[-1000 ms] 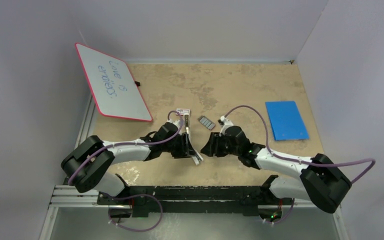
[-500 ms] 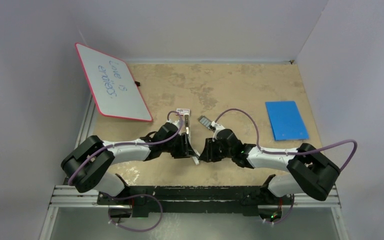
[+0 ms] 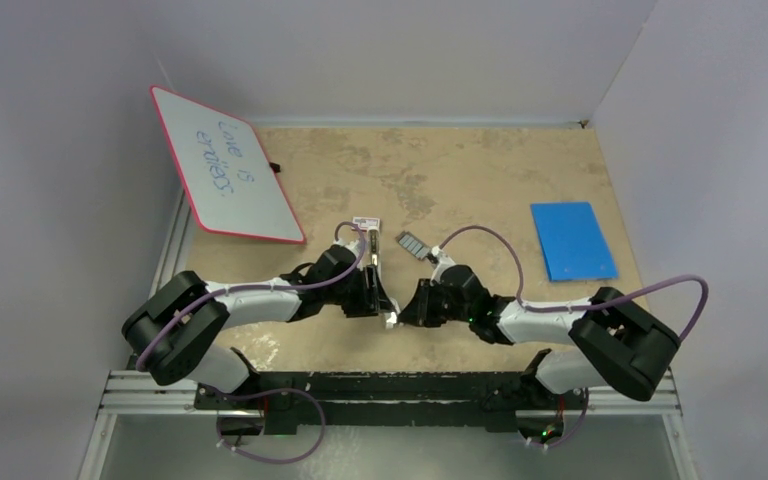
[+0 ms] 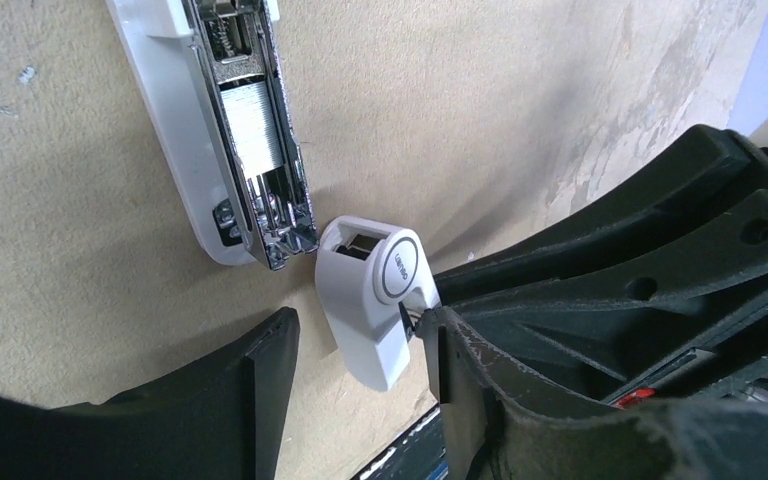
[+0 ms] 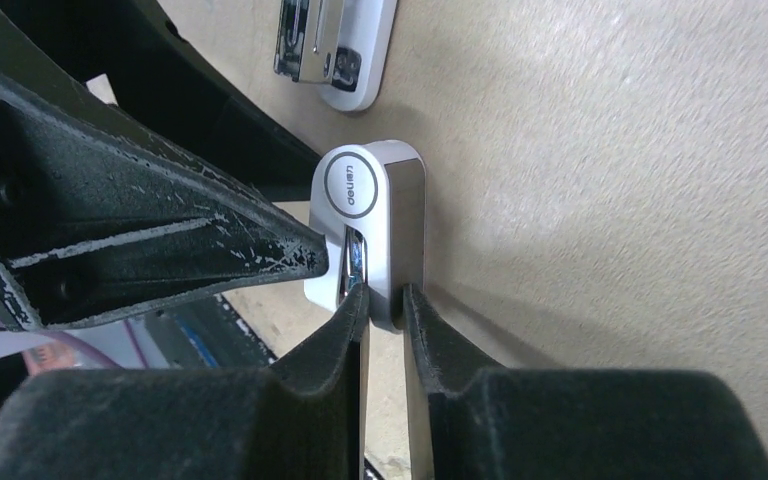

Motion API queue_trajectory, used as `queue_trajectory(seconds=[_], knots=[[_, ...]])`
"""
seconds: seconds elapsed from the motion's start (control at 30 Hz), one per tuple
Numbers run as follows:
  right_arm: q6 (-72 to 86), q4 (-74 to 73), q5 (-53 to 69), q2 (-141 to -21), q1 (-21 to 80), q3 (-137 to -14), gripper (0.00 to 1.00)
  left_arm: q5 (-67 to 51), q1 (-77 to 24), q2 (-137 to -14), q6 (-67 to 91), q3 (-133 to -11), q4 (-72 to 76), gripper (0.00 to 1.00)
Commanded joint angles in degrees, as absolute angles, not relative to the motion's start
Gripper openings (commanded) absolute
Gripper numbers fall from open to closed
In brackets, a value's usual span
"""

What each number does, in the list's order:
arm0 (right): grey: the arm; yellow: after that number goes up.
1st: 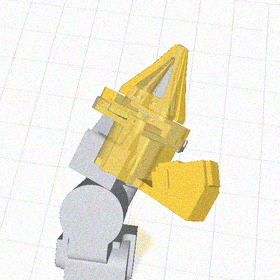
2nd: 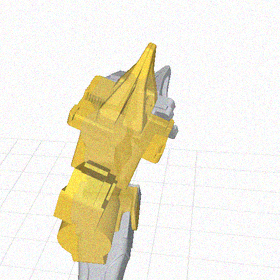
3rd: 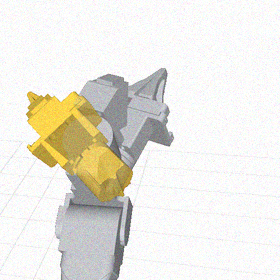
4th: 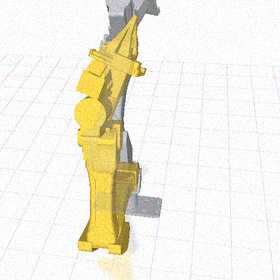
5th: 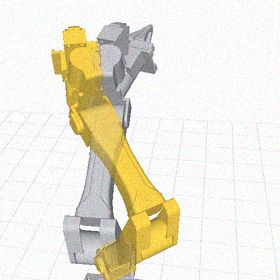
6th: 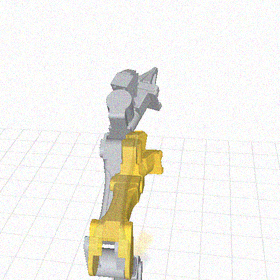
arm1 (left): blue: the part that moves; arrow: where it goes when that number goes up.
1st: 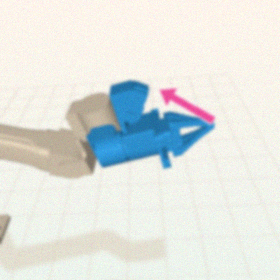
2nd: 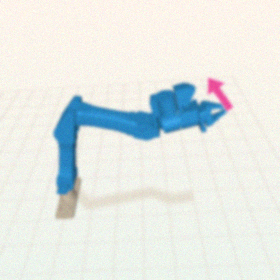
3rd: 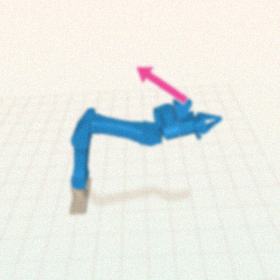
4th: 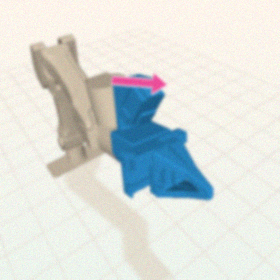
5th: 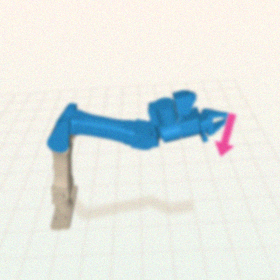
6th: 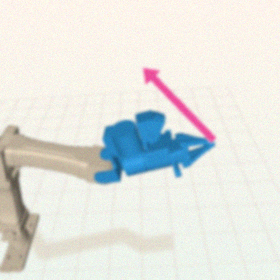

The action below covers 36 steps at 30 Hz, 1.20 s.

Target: Load the staples into the stapler

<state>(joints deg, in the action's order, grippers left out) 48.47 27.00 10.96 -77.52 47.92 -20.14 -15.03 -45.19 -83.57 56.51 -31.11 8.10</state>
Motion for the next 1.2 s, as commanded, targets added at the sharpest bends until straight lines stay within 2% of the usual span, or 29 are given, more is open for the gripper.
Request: queue_trajectory(seconds=[0.0, 0.17, 0.43, 0.63, 0.77, 0.8, 1.0, 1.07, 1.17], knots=[[54.7, 32.9, 13.8, -79.0, 47.7, -15.2, 0.12, -16.6, -45.5, -83.2, 57.0, -32.7, 10.7, 0.50], [57.8, 39.0, 17.0, -79.2, 46.1, -11.3, 0.10, -19.1, -45.6, -84.4, 58.5, -32.5, 12.4, 0.51], [57.6, 42.9, 19.3, -81.3, 45.4, -10.4, 0.11, -22.8, -46.2, -86.3, 61.4, -32.7, 14.2, 0.36], [57.0, 42.7, 19.1, -81.2, 45.4, -10.7, 0.14, -19.5, -48.2, -87.4, 59.6, -36.2, 8.5, 0.35], [57.3, 42.1, 18.2, -80.8, 45.3, -10.8, 0.18, -14.7, -50.3, -88.3, 57.8, -39.7, 2.8, 0.27], [57.6, 42.0, 18.0, -80.6, 45.3, -10.7, 0.19, -13.8, -50.6, -88.7, 57.3, -40.8, 0.9, 0.24], [59.3, 40.4, 14.3, -74.2, 45.3, -7.5, 0.46, -6.3, -53.0, -91.3, 53.5, -48.6, -11.3, 0.15], [59.4, 35.8, 11.8, -69.1, 45.3, -7.0, 0.51, -3.9, -53.8, -91.6, 52.7, -50.5, -13.5, 0.14], [62.3, 24.1, 4.8, -60.0, 45.4, -7.6, 0.52, -1.3, -54.9, -92.8, 51.6, -53.5, -16.1, 0.14]])
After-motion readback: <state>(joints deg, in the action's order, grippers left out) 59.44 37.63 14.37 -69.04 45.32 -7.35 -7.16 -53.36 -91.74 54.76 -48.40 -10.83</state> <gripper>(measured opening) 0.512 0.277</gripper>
